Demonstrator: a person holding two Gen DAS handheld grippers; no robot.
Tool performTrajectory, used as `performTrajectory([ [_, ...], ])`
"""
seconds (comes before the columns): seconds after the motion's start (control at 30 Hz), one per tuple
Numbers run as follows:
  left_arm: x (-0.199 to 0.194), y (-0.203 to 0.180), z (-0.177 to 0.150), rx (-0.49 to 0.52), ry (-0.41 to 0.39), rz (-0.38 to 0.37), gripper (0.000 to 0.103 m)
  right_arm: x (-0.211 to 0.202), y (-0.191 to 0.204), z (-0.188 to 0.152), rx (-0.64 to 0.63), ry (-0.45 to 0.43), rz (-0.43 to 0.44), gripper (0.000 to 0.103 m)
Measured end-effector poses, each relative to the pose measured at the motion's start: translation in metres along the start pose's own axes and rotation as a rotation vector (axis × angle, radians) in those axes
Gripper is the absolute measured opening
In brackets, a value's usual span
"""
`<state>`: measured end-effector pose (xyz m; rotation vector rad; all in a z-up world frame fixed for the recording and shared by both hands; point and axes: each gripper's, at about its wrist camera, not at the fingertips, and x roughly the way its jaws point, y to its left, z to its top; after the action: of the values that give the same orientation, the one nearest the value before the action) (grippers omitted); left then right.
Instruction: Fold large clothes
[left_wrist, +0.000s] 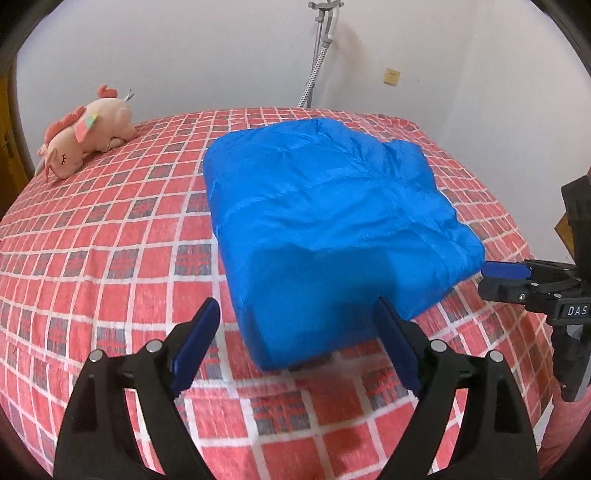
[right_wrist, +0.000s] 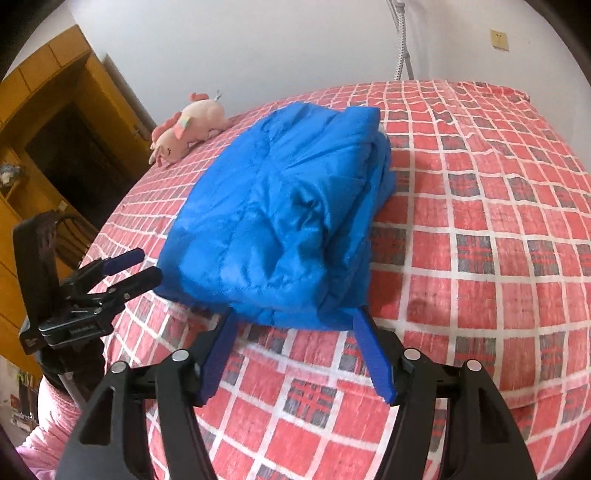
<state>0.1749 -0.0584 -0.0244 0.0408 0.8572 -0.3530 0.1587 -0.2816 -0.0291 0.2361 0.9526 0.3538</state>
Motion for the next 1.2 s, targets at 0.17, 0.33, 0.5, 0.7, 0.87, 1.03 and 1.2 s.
performTrajectory([
  [0.17, -0.012, -0.002, -0.005, -0.007, -0.024, 0.015, 0.091, -0.008, 0.007, -0.008, -0.009, -0.008, -0.018, 0.065],
  [0.33, -0.022, -0.004, -0.015, -0.013, -0.036, 0.053, 0.093, -0.009, 0.01, -0.017, -0.012, -0.001, -0.044, 0.073],
  [0.5, -0.029, -0.004, -0.024, -0.044, -0.02, 0.083, 0.093, -0.016, 0.015, -0.029, -0.017, -0.004, -0.092, 0.081],
  [0.7, -0.042, -0.006, -0.038, -0.056, -0.015, 0.124, 0.094, -0.031, 0.021, -0.045, -0.03, -0.038, -0.147, 0.094],
  [0.87, -0.056, -0.016, -0.049, -0.045, -0.027, 0.195, 0.096, -0.044, 0.029, -0.059, -0.038, -0.064, -0.18, 0.099],
  [1.03, -0.073, -0.025, -0.058, -0.033, -0.075, 0.218, 0.097, -0.056, 0.04, -0.071, -0.064, -0.092, -0.201, 0.099],
  [1.2, -0.087, -0.034, -0.067, -0.018, -0.102, 0.216, 0.097, -0.062, 0.045, -0.078, -0.068, -0.107, -0.207, 0.099],
])
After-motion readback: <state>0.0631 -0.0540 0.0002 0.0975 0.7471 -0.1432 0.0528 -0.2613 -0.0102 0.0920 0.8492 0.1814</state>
